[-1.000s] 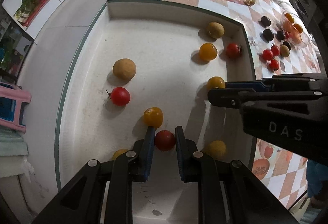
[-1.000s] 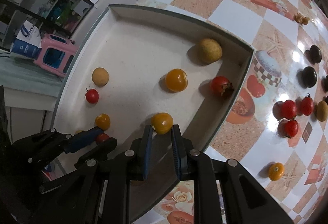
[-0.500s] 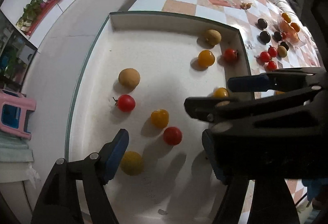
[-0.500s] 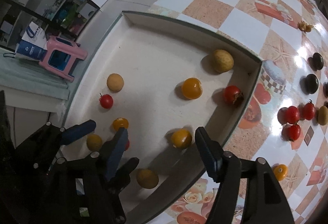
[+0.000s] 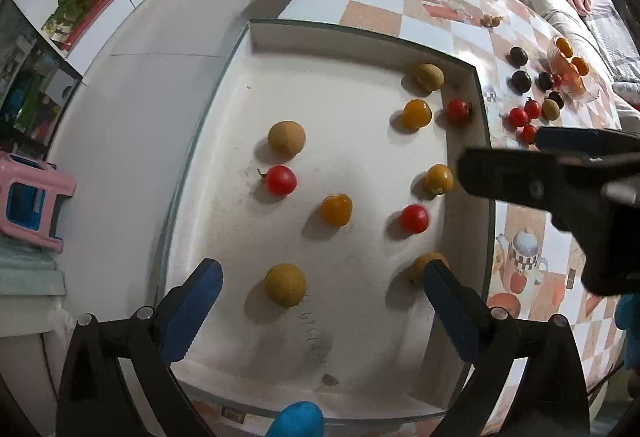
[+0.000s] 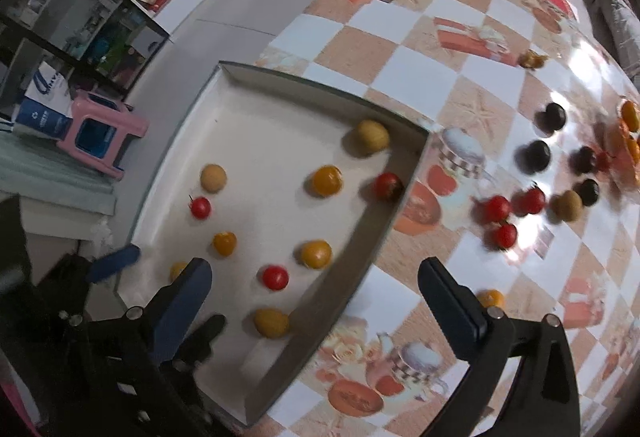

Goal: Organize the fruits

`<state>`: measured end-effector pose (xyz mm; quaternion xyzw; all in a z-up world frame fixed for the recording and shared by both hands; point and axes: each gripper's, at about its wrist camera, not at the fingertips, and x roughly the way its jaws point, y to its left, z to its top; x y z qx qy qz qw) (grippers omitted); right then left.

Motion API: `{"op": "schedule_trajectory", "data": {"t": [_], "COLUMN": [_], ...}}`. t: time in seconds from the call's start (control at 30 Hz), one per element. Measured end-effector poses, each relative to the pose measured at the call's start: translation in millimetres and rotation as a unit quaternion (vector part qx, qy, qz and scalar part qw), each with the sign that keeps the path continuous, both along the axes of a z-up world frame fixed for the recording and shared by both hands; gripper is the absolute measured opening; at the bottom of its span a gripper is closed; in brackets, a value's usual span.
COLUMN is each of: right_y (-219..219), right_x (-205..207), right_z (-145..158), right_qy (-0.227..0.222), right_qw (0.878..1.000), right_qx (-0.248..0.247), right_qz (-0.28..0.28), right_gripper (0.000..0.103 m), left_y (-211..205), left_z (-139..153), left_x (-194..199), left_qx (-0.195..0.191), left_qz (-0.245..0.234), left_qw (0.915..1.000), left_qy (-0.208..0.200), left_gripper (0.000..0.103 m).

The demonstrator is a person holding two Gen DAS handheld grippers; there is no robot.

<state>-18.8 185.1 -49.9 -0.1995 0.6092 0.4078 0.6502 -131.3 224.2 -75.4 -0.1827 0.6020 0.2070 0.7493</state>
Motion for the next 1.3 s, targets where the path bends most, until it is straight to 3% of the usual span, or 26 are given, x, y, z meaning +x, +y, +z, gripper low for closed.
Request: {"op": "schedule_trajectory", "data": {"t": [0.33,0.5,0.63,1.3], "right_y": [-28,-31,-31,-31], "right_x": [-14,-19,-21,-25], "right_z": [-2,-1,1,-1], "right_qy": [0.008,0.01,0.011,0.012], "right_qw": [0.999,0.999,0.999,0.999], "right_qx": [-0.028,-0.033,-0.033,-0.042], "right_qz": [-0.018,-0.02,-0.02,-0.017], "right_gripper": [0.103,0.103,0.103,0.103], "left_y": [-7,-15,-14,-20], "left_z": [0,6,5,5], "left_x": [-7,-7,-7,-4], "left_qx": [0.001,0.031,0.011,0.019], "left_qz": [0.008,0.001,0.006,-0.001], "left_qw": [0.9998,0.9991,0.9995,0.999], "left_qy": [0.02,0.03,0.029,0.041], "left_gripper": [0.101,0.101,0.101,0.101]}}
